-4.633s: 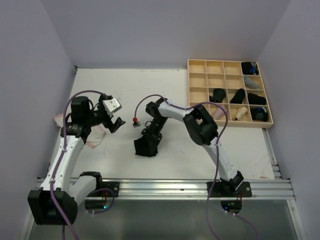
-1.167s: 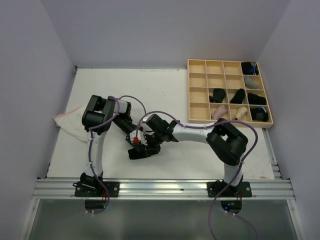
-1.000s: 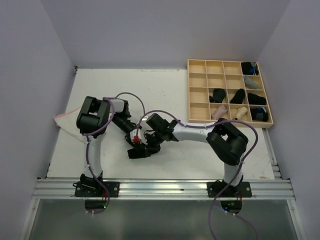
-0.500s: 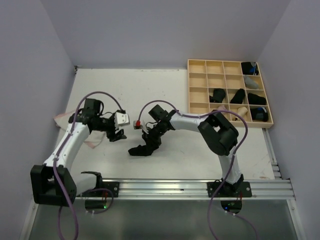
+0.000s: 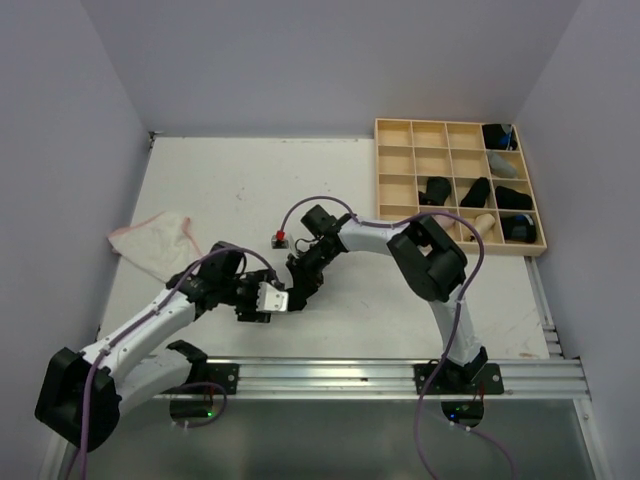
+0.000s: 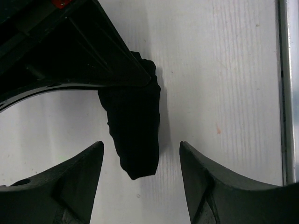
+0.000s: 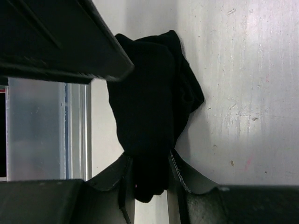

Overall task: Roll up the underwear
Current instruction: Roll the underwear, then place the rolled underwear into the container

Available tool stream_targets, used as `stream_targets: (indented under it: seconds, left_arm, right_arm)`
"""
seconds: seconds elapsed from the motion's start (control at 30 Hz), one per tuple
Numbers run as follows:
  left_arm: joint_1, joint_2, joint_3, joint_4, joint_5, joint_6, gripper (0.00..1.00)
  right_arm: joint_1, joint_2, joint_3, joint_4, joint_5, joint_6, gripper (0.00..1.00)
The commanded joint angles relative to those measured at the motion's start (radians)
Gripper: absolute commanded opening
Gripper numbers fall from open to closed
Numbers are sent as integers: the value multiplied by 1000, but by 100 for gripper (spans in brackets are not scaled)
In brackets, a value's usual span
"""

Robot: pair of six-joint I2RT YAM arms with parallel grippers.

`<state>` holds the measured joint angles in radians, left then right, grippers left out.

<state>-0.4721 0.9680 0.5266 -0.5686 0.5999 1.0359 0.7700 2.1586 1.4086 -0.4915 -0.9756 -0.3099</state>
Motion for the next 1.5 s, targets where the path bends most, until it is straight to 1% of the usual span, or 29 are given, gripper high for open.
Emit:
stream_targets:
  seconds: [0.0, 0.03, 0.1, 0.17, 0.23, 0.27, 0.3, 0.33, 0.37, 0.43, 0.47, 0.57, 0.67, 0.7, 0.73, 0.87, 0.93, 1.0, 1.03, 1.07, 1.13, 1.2, 1.23, 1.27, 1.33, 1.37, 1.4, 1.47]
  left_arm:
    - [-51, 55, -42, 199, -109, -54, 68]
    - [-63, 102, -43, 206, -133, -34, 66]
    - [-65, 149, -48, 214, -155, -30, 62]
    - [-66, 193, -48, 225, -173, -27, 52]
    - [-66, 237, -27, 196, -166, -28, 40]
    - [-66, 260, -13, 178, -163, -43, 28]
    - [-65, 288, 28, 146, -160, -43, 21]
    - [-65, 340, 44, 106, -160, -57, 12]
    - [-65, 362, 56, 80, -151, -50, 8]
    - [-63, 403, 76, 44, -135, -62, 2]
    - [-60, 419, 82, 24, -124, -59, 1]
    - [-53, 485, 119, -31, -92, -68, 0]
    - [-36, 557, 160, -68, -74, -62, 0]
    - [-34, 581, 174, -86, -68, -56, 0]
    - [-31, 633, 191, -115, -60, -47, 0]
    - [-2, 738, 275, -184, -23, -31, 0]
    - [18, 808, 338, -233, -5, -22, 0]
    - [32, 883, 403, -284, 11, -11, 0]
    - [39, 906, 421, -298, 12, -10, 0]
    - [43, 926, 455, -307, 14, -11, 0]
    - [52, 975, 483, -333, 15, -10, 0]
    - [59, 1014, 516, -352, 17, -14, 0]
    - [59, 1025, 527, -358, 21, -17, 0]
    - [62, 1032, 544, -359, 24, -23, 0]
    - [64, 1057, 559, -370, 32, -31, 0]
    - [64, 1063, 569, -372, 34, -33, 0]
    - [64, 1072, 575, -373, 35, -39, 0]
    - [64, 1077, 581, -376, 35, -40, 0]
  right_arm:
    - [-6, 50, -5, -67, 100, 3, 0]
    - [-8, 50, -5, -67, 100, 2, 0]
    - [-9, 50, -3, -71, 95, -4, 0]
    - [-12, 50, 0, -82, 86, -9, 0]
    - [-15, 49, 1, -87, 100, -14, 0]
    - [-21, 34, -2, -81, 109, -15, 9]
    - [-27, 17, -10, -68, 121, -9, 16]
    - [-35, 0, -34, -29, 139, 0, 23]
    - [-58, -37, -46, -12, 165, 15, 35]
    - [-87, -74, -66, 19, 204, 31, 45]
    - [-127, -116, -68, 19, 222, 31, 52]
    - [-221, -205, -82, 34, 261, 17, 54]
    - [-293, -391, -129, 80, 305, -17, 60]
    - [-297, -391, -143, 85, 313, -38, 60]
    - [-301, -458, -166, 80, 317, -60, 60]
    - [-288, -612, -215, 59, 301, -158, 57]
    - [-244, -692, -246, 33, 325, -205, 54]
    - [-192, -739, -287, 12, 359, -299, 52]
    - [-131, -779, -304, 4, 414, -326, 50]
    - [-98, -801, -324, 11, 438, -369, 49]
    - [-33, -844, -382, 43, 486, -397, 49]
    - [9, -853, -419, 73, 527, -423, 46]
    - [56, -850, -425, 74, 546, -435, 40]
    - [75, -843, -431, 79, 573, -455, 37]
    - [138, -823, -444, 109, 600, -472, 34]
    - [158, -792, -444, 123, 615, -469, 36]
    - [188, -774, -441, 151, 624, -466, 41]
    - [210, -725, -422, 160, 638, -449, 49]
